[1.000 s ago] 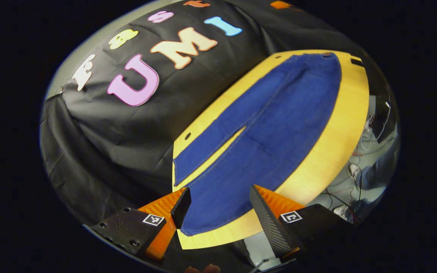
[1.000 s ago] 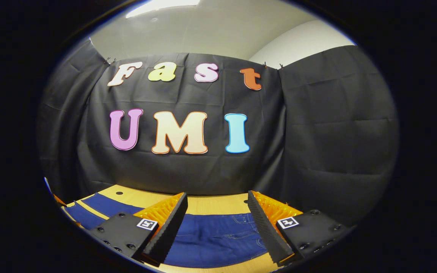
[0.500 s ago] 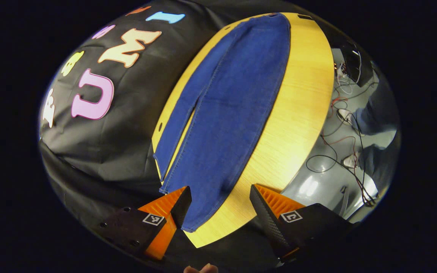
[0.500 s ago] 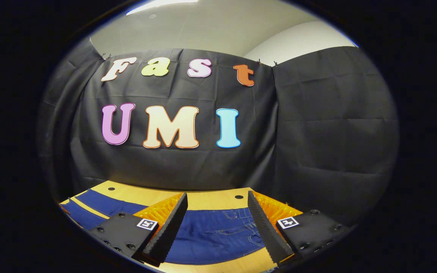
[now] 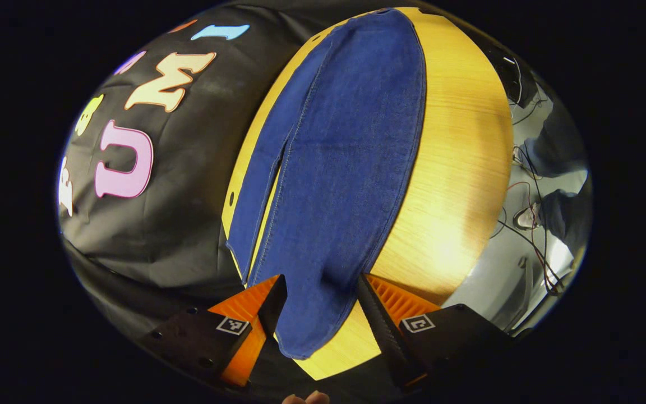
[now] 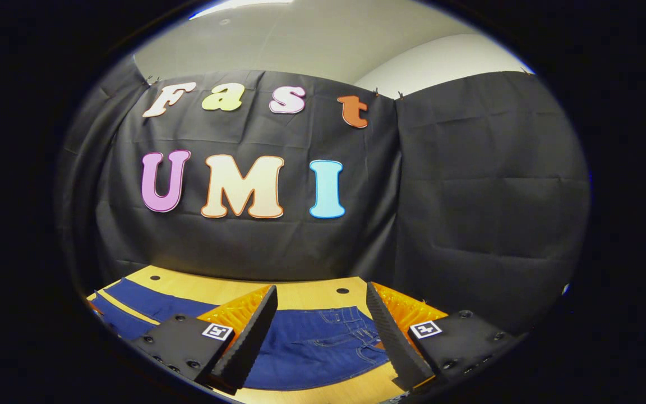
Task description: Grasp the waist and the cuffs of the jeans and fold them to make the two legs overlap; first hold the waist and fold one-third of the jeans toward the cuffs, then hold the cuffs and fold the remaining one-third in the same direction to finish folding.
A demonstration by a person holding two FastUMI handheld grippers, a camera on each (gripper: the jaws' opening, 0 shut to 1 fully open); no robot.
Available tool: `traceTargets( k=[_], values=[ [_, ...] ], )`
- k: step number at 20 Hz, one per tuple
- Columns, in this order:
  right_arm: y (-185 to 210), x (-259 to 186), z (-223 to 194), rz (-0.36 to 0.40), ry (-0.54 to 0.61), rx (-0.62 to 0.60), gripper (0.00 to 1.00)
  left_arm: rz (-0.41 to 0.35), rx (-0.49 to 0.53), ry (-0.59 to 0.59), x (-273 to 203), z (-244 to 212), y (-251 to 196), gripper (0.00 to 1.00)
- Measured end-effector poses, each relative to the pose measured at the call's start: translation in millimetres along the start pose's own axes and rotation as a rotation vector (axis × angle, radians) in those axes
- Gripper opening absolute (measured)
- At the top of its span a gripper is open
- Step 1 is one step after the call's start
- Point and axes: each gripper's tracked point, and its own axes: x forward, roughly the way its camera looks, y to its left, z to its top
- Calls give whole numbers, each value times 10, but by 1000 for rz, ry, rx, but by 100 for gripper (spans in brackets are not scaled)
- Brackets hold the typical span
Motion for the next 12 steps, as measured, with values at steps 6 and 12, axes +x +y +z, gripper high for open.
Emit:
traceTargets(
  k=[6,12],
  values=[
    [-85,-25,4,-22,-3,-24,98,-172,-35,45,91,11,-192,40],
    [-94,77,-56,29,-13,-87,99,-184,-46,54,93,37,-242,0]
  ],
)
